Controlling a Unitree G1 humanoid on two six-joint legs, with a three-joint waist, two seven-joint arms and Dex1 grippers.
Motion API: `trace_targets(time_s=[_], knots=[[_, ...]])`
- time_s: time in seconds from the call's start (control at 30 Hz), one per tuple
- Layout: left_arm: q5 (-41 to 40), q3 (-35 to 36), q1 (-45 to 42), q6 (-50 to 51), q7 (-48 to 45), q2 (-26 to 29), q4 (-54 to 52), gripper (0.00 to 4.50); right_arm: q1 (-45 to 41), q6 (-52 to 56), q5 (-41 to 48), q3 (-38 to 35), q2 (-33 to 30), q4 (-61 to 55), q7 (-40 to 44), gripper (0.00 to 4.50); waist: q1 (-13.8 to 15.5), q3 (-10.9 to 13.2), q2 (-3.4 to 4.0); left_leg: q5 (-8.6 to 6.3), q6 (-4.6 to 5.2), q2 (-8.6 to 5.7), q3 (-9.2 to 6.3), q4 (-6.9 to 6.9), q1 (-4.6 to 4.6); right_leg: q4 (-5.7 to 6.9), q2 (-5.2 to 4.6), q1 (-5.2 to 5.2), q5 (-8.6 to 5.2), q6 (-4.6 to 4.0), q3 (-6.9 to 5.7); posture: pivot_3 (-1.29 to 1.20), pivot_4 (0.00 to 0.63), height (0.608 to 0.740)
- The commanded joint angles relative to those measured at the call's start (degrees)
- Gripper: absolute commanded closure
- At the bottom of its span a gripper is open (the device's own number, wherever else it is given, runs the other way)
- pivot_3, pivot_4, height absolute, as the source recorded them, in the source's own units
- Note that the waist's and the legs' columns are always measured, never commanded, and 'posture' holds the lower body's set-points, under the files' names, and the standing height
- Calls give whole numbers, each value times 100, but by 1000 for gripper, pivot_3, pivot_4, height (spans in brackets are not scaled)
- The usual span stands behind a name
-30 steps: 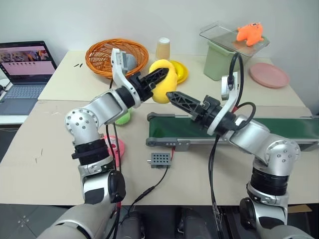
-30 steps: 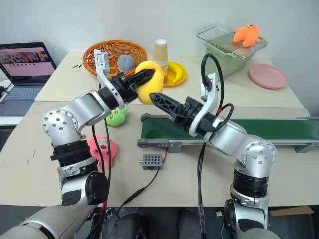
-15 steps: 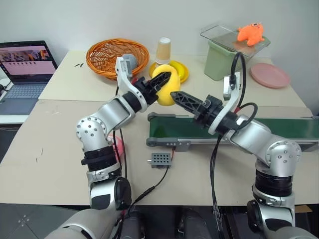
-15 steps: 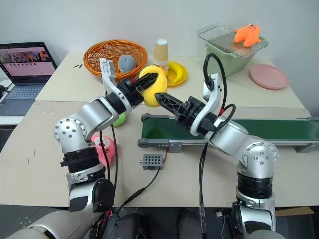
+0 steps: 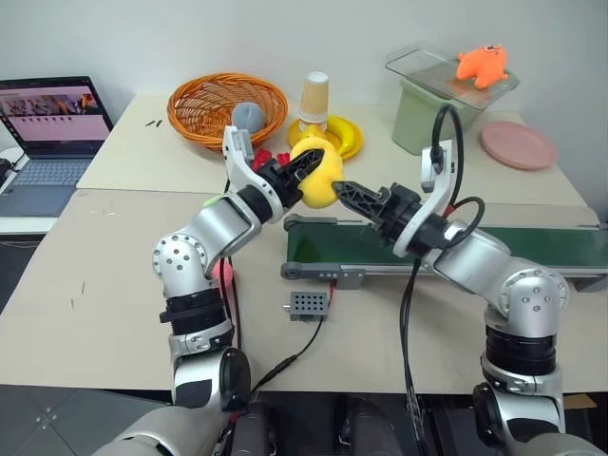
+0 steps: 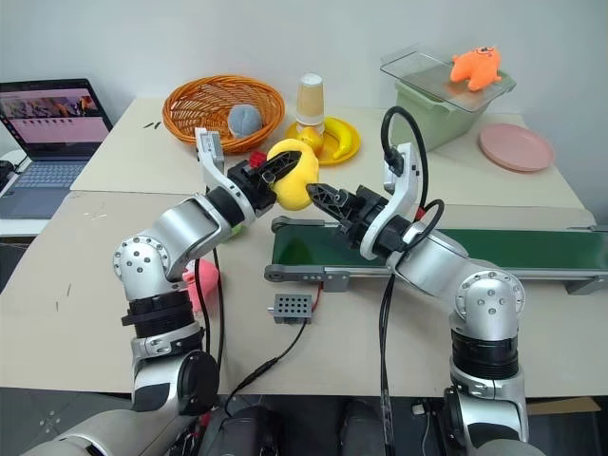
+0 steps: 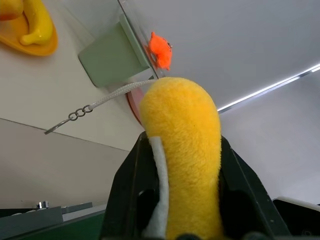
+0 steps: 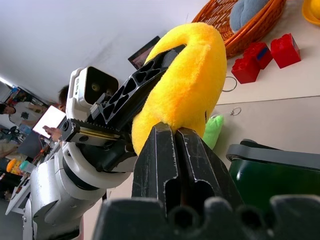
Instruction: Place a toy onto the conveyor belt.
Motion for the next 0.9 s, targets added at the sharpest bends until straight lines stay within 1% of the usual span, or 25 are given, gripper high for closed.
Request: trace_targets(time_s=[0.03,0.07,0.1,0.13,0.2,0.23,0.3,0.37,0.47,0.5,0.53,0.6,0.7,0.77,0.83,0.9], knots=[[-232,-187,-1,-67,-19,13,-75,2811,-193,-209,-43,-93,-36,-107,121,4500,0,0,0,0,0,0,0,0,0,0,0,0,0,0,0,0,150,734],[-300,-168,-18,-105,6,3,-65,2584,-197,-206,-56,-92,-34,-101,136,4500,0,0,0,0,0,0,0,0,0,0,0,0,0,0,0,0,150,734],[-384,-146,-44,-134,28,-2,-54,2155,-200,-202,-68,-92,-35,-96,149,4500,0,0,0,0,0,0,0,0,0,0,0,0,0,0,0,0,150,734],[-533,-106,-108,-171,31,7,-64,1879,-198,-189,-82,-89,-48,-97,174,4500,1,0,0,0,0,0,0,0,0,0,0,0,0,0,0,0,150,734],[-783,-46,-237,-245,106,62,-58,1140,-190,-168,-101,-89,-70,-103,213,4500,1,0,0,0,0,1,-1,0,-1,-1,0,0,0,0,0,0,150,734],[-926,-13,-318,-291,163,123,-35,709,-185,-158,-115,-90,-87,-105,237,4500,1,0,0,0,0,2,-2,0,-1,-1,0,0,0,0,0,0,150,734],[-1174,29,-457,-318,237,331,6,709,-175,-132,-149,-103,-138,-111,289,4500,0,0,0,0,0,2,-2,0,-2,-1,0,0,0,0,-1,0,150,734],[-1362,-17,-563,-193,196,680,31,709,-170,-101,-184,-124,-221,-110,340,4500,-2,0,0,0,0,1,-2,0,-2,-1,0,-1,0,0,-1,0,150,734],[-1426,-145,-699,205,-200,1587,36,709,-192,-74,-228,-197,-427,-64,442,4500,-28,0,0,0,0,1,-1,-2,0,-1,2,-2,0,0,1,0,150,734],[-1445,-174,-722,265,-291,1795,58,709,-197,-72,-232,-211,-480,-49,473,4500,-31,0,0,0,0,1,0,-3,1,0,3,-2,0,0,1,0,150,734],[-1352,-221,-751,420,-520,2164,67,709,-215,-49,-239,-246,-581,-23,531,4500,-32,0,0,0,0,1,0,-3,1,0,4,-3,-1,0,1,0,150,734],[-1151,-363,-770,651,-961,2727,55,709,-251,-9,-278,-297,-762,20,644,4500,-48,1,2,1,-2,2,1,-4,-2,0,7,-7,-1,0,1,0,150,734],[-817,-670,-745,844,-1616,3302,-33,709,-303,8,-390,-323,-1010,60,822,4500,-35,1,2,1,-2,3,2,-7,1,-2,8,-6,-2,2,2,0,150,734],[-488,-1005,-696,1023,-2213,3719,-242,709,-408,-13,-1010,-235,-1348,-30,1130,4500,-6,2,3,1,-2,2,3,-7,0,-3,8,-5,-2,2,1,0,150,734],[53,-1545,-613,1128,-3000,4289,-620,709,-525,2,-2005,210,-1892,-396,1710,4500,1,3,4,1,-2,0,1,-7,-7,-6,9,-8,-4,3,4,0,150,734],[531,-1871,-582,978,-3609,4651,-817,709,-542,-102,-3133,895,-2607,-878,2505,4500,-12,5,9,0,-3,-2,5,-10,-27,-6,10,-33,-5,4,13,0,150,734]])
